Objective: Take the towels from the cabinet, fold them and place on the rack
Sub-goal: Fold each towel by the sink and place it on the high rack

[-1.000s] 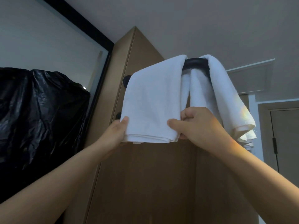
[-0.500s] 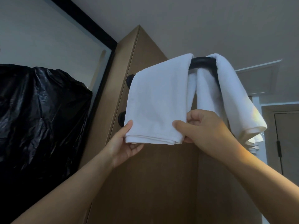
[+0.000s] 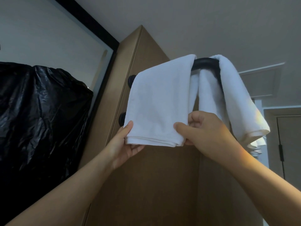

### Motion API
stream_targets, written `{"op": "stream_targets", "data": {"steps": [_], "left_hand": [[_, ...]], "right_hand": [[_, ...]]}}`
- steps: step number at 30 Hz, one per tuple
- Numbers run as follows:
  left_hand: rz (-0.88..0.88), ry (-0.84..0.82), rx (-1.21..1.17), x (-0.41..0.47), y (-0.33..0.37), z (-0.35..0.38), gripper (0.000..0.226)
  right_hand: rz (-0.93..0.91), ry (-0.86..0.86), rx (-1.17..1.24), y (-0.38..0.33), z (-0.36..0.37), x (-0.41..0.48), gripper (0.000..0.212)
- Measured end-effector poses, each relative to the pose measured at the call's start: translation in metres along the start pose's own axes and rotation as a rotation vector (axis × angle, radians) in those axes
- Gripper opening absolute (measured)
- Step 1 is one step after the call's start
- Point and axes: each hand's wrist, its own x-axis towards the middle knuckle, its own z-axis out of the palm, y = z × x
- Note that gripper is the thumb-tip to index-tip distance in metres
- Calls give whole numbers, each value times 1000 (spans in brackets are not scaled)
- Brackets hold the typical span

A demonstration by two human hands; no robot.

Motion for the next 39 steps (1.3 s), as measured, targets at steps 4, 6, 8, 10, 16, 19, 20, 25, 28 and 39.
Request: {"op": "stream_targets", "data": {"steps": [4,6,8,10,16,19,20,25,28,39], "left_hand": [[-39,-9,2,1,3,1,48],[-49,-18,-3,2,2,1,47],[-42,-26,5,2,-1,-1,49],[-17,-39,65,2,-6,-2,53],[74,56,126,4,-11,-4,55],[99,110,156,4,-12,-3,59],[102,118,156,4,-13,-2,58],[81,82,93,4,-14,0,52],[78,54,89,3,-12,-2,47],[117,110,182,4,-11,-4,46]], "right_hand": [[0,0,11,-2,1,0,26],[4,1,8,-3,1,-1,26],[6,4,9,-4,1,-2,27],[9,10,1,-6,2,-2,30],[-14,55,-73,-6,1,-5,27],[-29,88,-139,-5,1,-5,25],[-30,93,-153,-4,2,-6,26],[-58,54,-107,4,11,-7,23],[-71,56,-57,8,11,-10,34],[-139,220,56,14,24,-25,47]]}}
